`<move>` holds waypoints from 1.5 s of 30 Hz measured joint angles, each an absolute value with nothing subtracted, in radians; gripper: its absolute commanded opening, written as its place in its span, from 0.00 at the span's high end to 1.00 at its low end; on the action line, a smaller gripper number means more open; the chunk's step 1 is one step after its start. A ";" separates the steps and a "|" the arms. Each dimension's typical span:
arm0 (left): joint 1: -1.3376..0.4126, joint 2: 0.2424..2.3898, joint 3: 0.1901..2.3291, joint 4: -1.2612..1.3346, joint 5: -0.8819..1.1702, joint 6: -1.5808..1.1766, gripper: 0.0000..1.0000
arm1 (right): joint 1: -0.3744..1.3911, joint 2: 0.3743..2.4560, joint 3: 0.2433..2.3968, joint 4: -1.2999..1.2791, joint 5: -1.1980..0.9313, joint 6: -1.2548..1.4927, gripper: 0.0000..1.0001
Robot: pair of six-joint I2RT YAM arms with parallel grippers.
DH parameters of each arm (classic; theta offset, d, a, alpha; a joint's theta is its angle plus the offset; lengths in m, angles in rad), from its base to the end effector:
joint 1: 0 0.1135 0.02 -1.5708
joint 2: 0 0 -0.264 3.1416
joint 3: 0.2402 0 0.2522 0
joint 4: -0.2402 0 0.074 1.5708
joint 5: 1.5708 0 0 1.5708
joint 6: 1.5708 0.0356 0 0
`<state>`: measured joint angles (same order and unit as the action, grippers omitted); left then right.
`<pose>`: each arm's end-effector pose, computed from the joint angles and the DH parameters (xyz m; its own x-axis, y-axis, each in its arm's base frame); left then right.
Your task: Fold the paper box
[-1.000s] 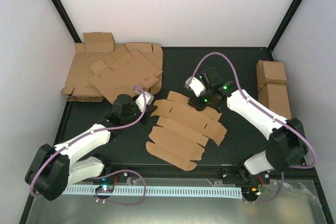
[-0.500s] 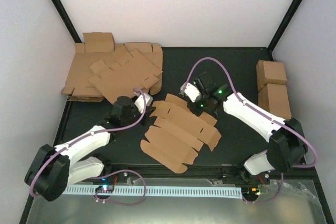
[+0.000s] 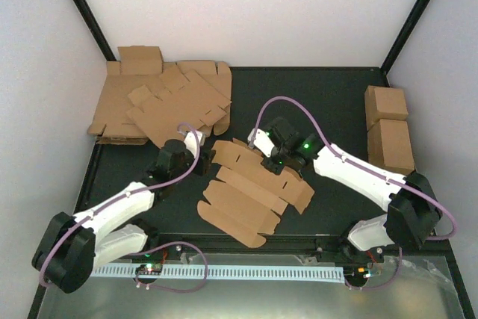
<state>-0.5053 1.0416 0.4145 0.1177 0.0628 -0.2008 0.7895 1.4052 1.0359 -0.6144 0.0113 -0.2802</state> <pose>0.1878 -0.1065 0.1928 -0.5241 0.0624 -0.8494 0.4353 0.8768 -0.2041 0.2026 0.2037 0.2502 -0.3683 -0.7640 -0.5297 -0.8402 0.5175 -0.1622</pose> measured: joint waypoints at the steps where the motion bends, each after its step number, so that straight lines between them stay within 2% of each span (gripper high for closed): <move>1: -0.505 1.041 0.414 0.115 0.057 -0.204 0.45 | 0.792 1.405 1.034 -0.609 0.019 -0.284 0.98; 4: -0.492 1.047 0.414 0.099 0.031 -0.226 0.49 | 0.794 1.405 1.029 -0.579 0.027 -0.304 0.98; 8: -0.431 1.114 0.416 0.098 0.039 -0.257 0.59 | 0.794 1.403 1.018 -0.545 0.010 -0.327 0.98; 13: -0.356 1.214 0.432 0.095 0.073 -0.275 0.64 | 0.795 1.344 0.974 -0.522 -0.051 -0.369 0.98; 23: -0.340 1.217 0.467 0.136 0.224 -0.295 0.54 | 0.796 1.361 0.986 -0.531 -0.039 -0.394 0.98; 29: -0.339 0.986 0.416 0.097 0.200 -0.297 0.47 | 0.796 1.406 0.987 -0.521 0.010 -0.392 0.98; 34: -0.350 0.815 0.384 0.118 0.283 -0.222 0.43 | 0.803 1.441 0.987 -0.485 0.033 -0.400 0.98; 38: -0.378 0.838 0.394 0.113 0.321 -0.150 0.43 | 0.827 1.488 0.987 -0.434 0.044 -0.415 0.98; 45: -0.406 1.002 0.428 0.094 0.354 -0.079 0.43 | 0.847 1.642 1.025 -0.373 0.056 -0.446 0.98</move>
<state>-0.4061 1.0023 0.4282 0.0940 0.3538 -0.0788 0.8467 1.6424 1.0248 -0.3725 0.0559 -0.4458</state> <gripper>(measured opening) 0.572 0.035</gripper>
